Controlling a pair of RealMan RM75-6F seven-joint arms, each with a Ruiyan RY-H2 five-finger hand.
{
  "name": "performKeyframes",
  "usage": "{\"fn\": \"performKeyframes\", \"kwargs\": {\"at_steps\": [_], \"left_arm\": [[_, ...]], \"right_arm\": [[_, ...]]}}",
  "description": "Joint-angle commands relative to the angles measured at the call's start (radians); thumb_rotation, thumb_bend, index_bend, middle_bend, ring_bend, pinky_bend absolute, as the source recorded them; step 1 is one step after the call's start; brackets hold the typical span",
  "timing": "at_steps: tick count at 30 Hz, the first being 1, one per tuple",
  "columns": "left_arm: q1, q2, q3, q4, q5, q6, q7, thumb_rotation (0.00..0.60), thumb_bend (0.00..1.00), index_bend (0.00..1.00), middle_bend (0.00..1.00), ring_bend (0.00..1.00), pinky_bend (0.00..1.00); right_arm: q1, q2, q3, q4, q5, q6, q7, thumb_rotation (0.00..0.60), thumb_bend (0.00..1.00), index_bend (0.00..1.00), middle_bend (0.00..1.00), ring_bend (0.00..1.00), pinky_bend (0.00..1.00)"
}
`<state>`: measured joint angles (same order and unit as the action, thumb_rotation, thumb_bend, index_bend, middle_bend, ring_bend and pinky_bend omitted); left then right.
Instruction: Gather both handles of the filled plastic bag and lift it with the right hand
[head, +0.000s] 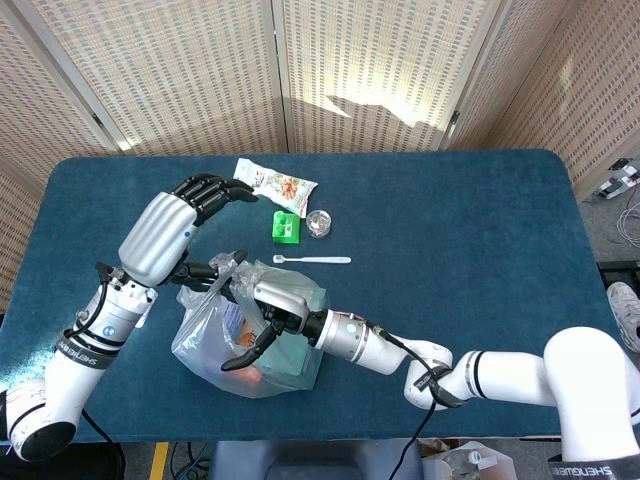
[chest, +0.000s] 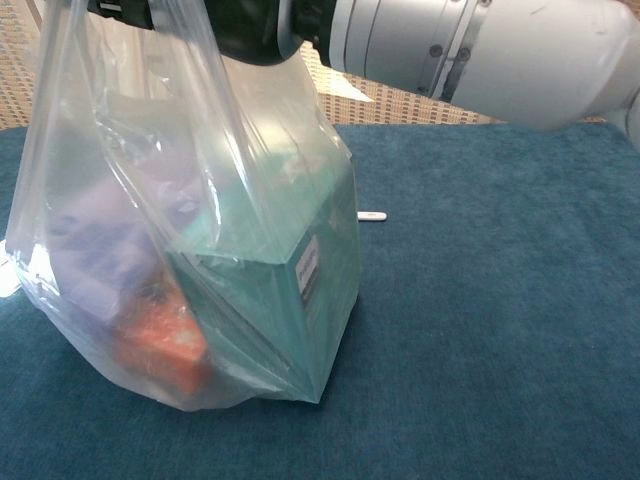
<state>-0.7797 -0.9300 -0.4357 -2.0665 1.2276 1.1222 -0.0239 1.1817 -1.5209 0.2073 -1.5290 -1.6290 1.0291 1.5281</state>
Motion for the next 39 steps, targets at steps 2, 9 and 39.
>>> {"fn": "performKeyframes", "kwargs": {"at_steps": [2, 9, 39], "left_arm": [[-0.011, -0.008, 0.004, 0.004, -0.012, -0.010, 0.015, 0.600, 0.25, 0.26, 0.25, 0.23, 0.16], [-0.013, -0.010, 0.012, -0.012, 0.000, -0.001, 0.044, 0.600, 0.25, 0.26, 0.25, 0.23, 0.16], [-0.009, 0.022, 0.035, 0.028, -0.082, -0.028, 0.094, 0.600, 0.19, 0.17, 0.23, 0.21, 0.14]], "right_arm": [[0.013, -0.010, 0.009, 0.011, 0.009, -0.015, 0.004, 0.600, 0.00, 0.00, 0.08, 0.00, 0.00], [0.015, -0.028, 0.018, 0.034, 0.029, -0.019, -0.013, 0.600, 0.00, 0.00, 0.08, 0.00, 0.00], [0.038, -0.052, 0.054, 0.039, 0.109, -0.110, 0.042, 0.600, 0.11, 0.48, 0.53, 0.42, 0.39]]}}
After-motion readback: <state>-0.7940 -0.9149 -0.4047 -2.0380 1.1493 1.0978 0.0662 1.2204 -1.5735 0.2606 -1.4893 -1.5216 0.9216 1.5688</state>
